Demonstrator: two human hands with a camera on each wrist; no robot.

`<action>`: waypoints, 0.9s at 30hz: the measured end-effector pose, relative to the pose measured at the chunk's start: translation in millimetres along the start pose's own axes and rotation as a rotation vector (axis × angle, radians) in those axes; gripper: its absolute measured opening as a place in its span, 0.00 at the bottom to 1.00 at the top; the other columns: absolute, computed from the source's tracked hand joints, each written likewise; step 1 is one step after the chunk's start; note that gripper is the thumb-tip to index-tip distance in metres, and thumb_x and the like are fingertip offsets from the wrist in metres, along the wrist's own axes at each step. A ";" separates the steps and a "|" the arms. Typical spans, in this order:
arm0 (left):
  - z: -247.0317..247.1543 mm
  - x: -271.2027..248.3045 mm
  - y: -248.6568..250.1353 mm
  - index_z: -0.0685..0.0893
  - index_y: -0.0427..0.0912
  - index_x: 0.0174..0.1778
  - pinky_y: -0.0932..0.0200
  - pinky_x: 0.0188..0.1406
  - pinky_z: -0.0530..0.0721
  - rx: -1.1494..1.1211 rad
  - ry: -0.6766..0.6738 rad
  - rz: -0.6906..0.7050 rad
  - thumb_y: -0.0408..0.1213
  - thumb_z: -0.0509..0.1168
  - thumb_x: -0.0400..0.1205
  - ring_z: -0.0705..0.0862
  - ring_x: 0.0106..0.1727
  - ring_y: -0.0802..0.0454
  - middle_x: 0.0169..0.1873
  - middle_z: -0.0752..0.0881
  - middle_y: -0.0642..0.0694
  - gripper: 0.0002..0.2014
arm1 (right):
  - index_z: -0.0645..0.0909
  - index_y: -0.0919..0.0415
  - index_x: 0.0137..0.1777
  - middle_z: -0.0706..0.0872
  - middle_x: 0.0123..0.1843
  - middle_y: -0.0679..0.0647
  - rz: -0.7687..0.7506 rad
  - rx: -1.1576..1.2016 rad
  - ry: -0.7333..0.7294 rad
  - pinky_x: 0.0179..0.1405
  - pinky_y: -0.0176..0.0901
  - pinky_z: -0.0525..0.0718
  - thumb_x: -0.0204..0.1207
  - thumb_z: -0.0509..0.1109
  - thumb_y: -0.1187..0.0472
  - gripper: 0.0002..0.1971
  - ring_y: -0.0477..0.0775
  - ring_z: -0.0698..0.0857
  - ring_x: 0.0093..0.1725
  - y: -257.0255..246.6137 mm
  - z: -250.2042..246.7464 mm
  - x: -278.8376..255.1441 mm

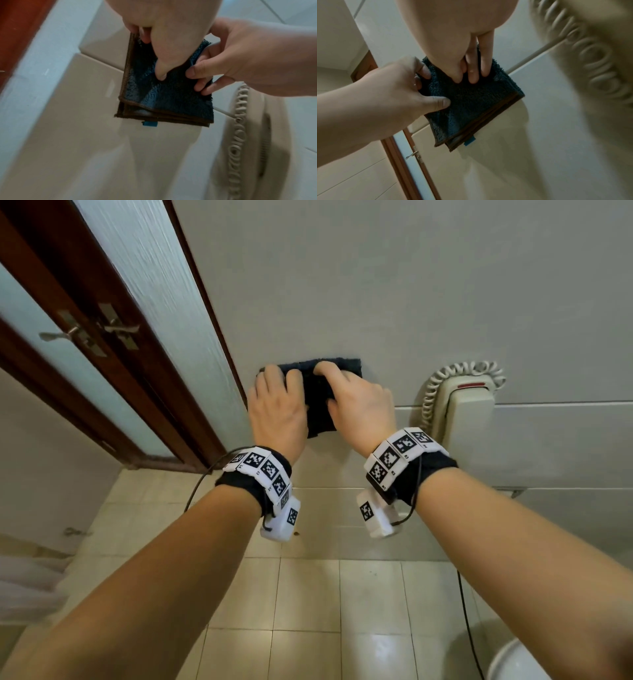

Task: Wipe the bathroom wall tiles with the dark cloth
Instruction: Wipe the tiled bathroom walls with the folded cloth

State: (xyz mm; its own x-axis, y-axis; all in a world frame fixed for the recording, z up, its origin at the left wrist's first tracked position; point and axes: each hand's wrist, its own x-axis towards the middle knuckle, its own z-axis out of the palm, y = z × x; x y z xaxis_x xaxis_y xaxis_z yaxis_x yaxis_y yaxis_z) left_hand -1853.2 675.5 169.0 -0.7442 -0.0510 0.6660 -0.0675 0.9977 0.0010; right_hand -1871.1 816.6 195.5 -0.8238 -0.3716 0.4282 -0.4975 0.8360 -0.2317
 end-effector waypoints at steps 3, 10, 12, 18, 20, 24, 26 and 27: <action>1.9 3.8 31.2 0.77 0.39 0.51 0.48 0.38 0.73 -0.042 0.022 0.039 0.31 0.77 0.70 0.77 0.44 0.39 0.45 0.77 0.39 0.18 | 0.66 0.44 0.71 0.86 0.54 0.48 0.026 -0.020 0.033 0.33 0.49 0.75 0.79 0.62 0.64 0.23 0.65 0.86 0.43 26.9 -13.1 -10.3; -9.4 16.4 81.7 0.77 0.41 0.50 0.48 0.40 0.70 -0.079 0.051 0.090 0.31 0.77 0.69 0.77 0.44 0.40 0.44 0.77 0.40 0.18 | 0.68 0.49 0.67 0.86 0.51 0.52 0.122 -0.074 0.065 0.33 0.52 0.81 0.79 0.64 0.64 0.19 0.66 0.86 0.41 60.6 -44.8 -14.2; -19.8 25.5 78.6 0.78 0.43 0.51 0.48 0.40 0.69 -0.073 0.065 0.109 0.32 0.78 0.68 0.77 0.44 0.40 0.44 0.77 0.41 0.20 | 0.68 0.50 0.65 0.86 0.49 0.53 0.134 -0.074 0.092 0.35 0.55 0.83 0.79 0.64 0.63 0.17 0.67 0.86 0.41 56.5 -54.6 -7.1; -65.3 68.2 62.0 0.79 0.44 0.53 0.50 0.41 0.66 -0.057 0.116 0.100 0.33 0.79 0.62 0.77 0.46 0.43 0.47 0.78 0.43 0.25 | 0.69 0.52 0.63 0.86 0.46 0.52 0.068 -0.041 0.201 0.40 0.60 0.83 0.75 0.69 0.64 0.19 0.65 0.85 0.42 34.9 -100.4 31.3; -75.6 79.0 55.2 0.79 0.45 0.54 0.50 0.41 0.66 -0.054 0.136 0.094 0.33 0.79 0.61 0.77 0.47 0.43 0.48 0.78 0.44 0.26 | 0.70 0.53 0.63 0.86 0.46 0.51 0.047 -0.029 0.219 0.41 0.60 0.83 0.75 0.68 0.64 0.18 0.65 0.85 0.43 27.2 -111.1 40.4; -83.7 85.6 44.5 0.79 0.46 0.57 0.50 0.42 0.67 -0.043 0.154 0.125 0.35 0.79 0.63 0.77 0.48 0.44 0.49 0.77 0.44 0.26 | 0.71 0.53 0.64 0.85 0.46 0.52 0.051 -0.031 0.248 0.39 0.60 0.83 0.75 0.66 0.64 0.18 0.68 0.84 0.42 18.0 -113.0 44.5; -80.7 81.5 41.2 0.79 0.46 0.57 0.50 0.41 0.67 -0.051 0.162 0.113 0.35 0.78 0.65 0.77 0.48 0.44 0.49 0.78 0.44 0.25 | 0.70 0.54 0.64 0.85 0.47 0.53 0.050 -0.031 0.250 0.38 0.59 0.83 0.76 0.66 0.64 0.17 0.69 0.84 0.42 14.8 -106.3 43.6; -78.2 78.5 38.6 0.79 0.46 0.58 0.50 0.42 0.67 -0.057 0.161 0.102 0.36 0.78 0.66 0.77 0.48 0.44 0.49 0.78 0.44 0.25 | 0.70 0.54 0.64 0.85 0.47 0.53 0.045 -0.033 0.247 0.37 0.58 0.82 0.76 0.66 0.64 0.17 0.69 0.84 0.41 12.7 -102.2 43.0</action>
State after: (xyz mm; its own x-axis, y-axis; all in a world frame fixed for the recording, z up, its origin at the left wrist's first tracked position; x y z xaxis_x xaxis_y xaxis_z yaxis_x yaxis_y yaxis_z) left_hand -1862.3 713.4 279.7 -0.6289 0.0537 0.7756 0.0439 0.9985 -0.0336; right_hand -1885.1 852.5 300.2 -0.7514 -0.2276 0.6194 -0.4497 0.8635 -0.2282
